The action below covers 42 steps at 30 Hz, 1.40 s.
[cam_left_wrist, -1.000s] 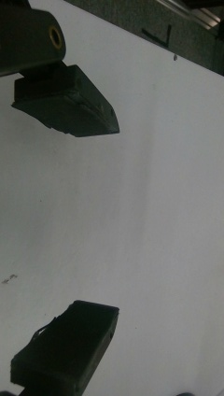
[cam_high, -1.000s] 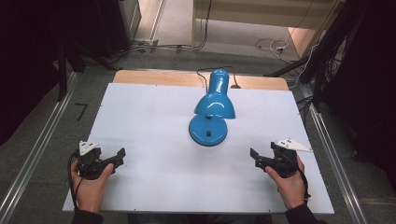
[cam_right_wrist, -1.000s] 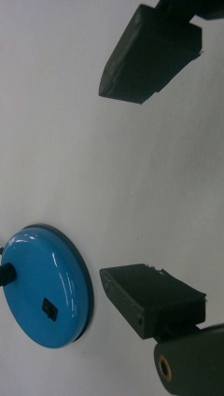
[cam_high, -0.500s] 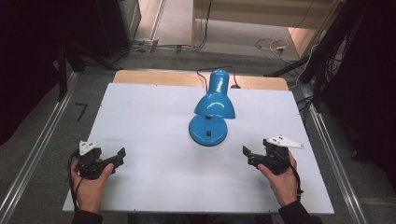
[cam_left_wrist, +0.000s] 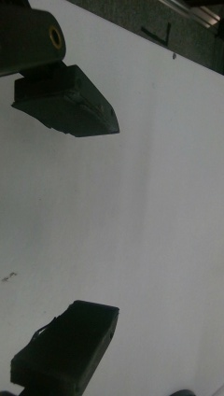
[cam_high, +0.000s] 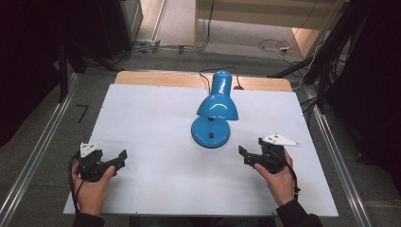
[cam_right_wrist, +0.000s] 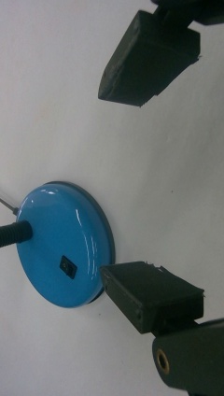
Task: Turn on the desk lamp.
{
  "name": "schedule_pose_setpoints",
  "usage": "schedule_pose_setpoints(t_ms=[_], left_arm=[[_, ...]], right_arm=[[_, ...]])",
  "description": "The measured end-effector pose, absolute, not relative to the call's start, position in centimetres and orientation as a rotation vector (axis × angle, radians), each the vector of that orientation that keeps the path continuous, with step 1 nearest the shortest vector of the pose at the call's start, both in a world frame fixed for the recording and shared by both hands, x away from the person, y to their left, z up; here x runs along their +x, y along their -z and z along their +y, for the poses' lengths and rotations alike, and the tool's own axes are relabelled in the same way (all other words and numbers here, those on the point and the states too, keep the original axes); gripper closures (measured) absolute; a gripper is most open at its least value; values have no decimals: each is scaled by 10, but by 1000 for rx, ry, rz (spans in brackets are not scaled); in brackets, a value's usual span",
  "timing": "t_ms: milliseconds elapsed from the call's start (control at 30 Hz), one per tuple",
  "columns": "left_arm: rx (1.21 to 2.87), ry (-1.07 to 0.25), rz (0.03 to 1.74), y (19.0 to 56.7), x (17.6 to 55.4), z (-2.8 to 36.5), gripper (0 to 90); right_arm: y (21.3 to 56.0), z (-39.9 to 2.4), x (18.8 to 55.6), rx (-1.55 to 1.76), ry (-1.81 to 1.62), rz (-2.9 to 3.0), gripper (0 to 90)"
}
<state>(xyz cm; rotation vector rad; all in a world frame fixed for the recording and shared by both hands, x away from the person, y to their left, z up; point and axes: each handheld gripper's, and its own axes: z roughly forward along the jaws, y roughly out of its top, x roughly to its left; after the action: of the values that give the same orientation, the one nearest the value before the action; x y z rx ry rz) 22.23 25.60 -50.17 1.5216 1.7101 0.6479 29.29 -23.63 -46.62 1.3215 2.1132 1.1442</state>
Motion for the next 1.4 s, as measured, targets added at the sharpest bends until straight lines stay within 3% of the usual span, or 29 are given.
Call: schedule_pose_setpoints(t_ms=[1400], left_arm=[[1521,-647,1711,502,222,257,118]], right_arm=[[467,-183,314,1240,-1168,2170,144]])
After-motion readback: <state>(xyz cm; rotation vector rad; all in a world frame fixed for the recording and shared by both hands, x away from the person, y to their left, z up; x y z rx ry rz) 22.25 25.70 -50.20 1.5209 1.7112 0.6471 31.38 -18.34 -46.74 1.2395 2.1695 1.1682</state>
